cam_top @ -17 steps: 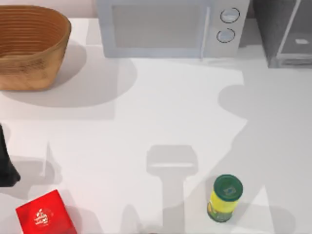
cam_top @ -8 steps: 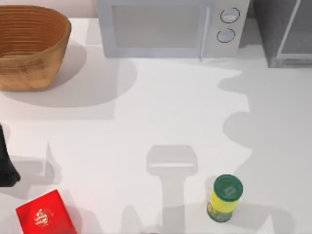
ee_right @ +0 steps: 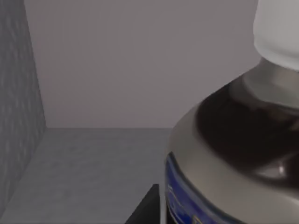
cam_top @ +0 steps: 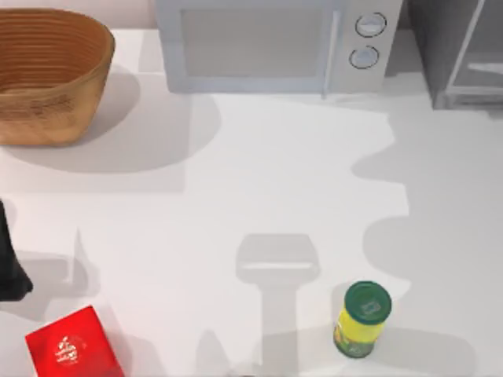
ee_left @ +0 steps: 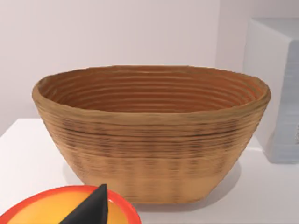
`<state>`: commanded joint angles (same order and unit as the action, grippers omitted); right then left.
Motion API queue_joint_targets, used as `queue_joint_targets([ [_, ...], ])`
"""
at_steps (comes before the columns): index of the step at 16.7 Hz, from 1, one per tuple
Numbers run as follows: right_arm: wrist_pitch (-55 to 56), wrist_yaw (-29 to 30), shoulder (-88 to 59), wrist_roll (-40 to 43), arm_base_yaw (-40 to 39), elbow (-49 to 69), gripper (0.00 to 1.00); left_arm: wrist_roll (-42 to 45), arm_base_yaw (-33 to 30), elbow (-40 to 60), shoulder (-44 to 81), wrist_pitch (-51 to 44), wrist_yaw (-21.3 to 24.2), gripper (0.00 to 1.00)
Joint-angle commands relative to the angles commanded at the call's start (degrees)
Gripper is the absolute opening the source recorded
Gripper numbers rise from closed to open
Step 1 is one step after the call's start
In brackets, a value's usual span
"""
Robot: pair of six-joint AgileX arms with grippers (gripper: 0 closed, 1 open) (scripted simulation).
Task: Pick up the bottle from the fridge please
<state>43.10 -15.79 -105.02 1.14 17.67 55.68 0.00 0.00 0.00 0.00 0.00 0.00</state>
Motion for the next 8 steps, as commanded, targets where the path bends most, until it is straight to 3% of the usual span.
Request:
queue_joint_targets([
  [8,-5.02,1.42,8.89,-0.34,-2.12,-5.94,0.0,0.0,0.0,0.0,0.0,0.0,0.0,1.0],
])
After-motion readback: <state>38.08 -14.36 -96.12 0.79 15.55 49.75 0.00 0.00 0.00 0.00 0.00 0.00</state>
